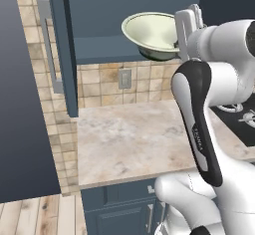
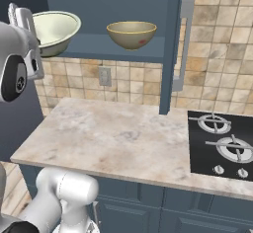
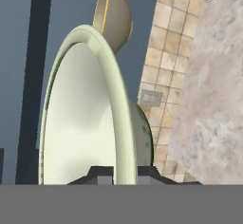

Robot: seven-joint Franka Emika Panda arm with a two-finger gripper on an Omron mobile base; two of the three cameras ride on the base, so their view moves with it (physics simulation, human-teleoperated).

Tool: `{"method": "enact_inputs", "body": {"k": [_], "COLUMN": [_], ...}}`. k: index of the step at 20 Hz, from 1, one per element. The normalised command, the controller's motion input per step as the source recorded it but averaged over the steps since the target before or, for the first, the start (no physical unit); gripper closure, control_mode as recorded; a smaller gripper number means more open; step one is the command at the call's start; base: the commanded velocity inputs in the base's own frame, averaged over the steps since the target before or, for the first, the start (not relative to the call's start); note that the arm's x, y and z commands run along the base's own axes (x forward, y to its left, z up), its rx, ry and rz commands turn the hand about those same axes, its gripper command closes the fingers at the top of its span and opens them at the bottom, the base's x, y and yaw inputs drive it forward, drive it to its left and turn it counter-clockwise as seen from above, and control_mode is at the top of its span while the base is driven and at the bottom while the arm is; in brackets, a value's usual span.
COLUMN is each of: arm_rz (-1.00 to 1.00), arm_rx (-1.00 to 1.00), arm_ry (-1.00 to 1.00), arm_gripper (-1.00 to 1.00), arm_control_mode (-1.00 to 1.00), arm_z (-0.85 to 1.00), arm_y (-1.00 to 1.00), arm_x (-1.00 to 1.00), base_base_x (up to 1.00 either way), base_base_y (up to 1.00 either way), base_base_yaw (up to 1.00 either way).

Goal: Open the cabinet. Pick the bowls from the counter and place them in the cabinet. Then close the cabinet.

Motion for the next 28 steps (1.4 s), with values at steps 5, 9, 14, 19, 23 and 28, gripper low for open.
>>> {"method": "enact_inputs", "body": {"k": [5,9,14,19,23,28], "arm_rz": [0.02,0.00,0.00,0.00,0.00,0.00], "arm_rx": [0.06,0.00,-0.01,-0.01,0.00,0.00], "arm_ry": [0.00,0.00,0.03,0.01,-0.03,-0.01], "arm_gripper": [1.00,1.00,1.00,1.00,1.00,1.00], "arm_control_mode": [-1.00,-1.00,-1.00,-1.00,-1.00,-1.00], "arm_z": [0.00,0.00,0.00,-0.02,-0.13,-0.24], "arm_y": [0.16,0.07,0.07,0.03,0.00,0.01], "arm_x": [0.11,0.17,0.46,0.50,0.45,0.44], "base_base_x": [0.00,0.00,0.00,0.00,0.00,0.00], "base_base_y": [0.00,0.00,0.00,0.00,0.00,0.00], "base_base_yaw": [0.00,0.00,0.00,0.00,0.00,0.00]}}
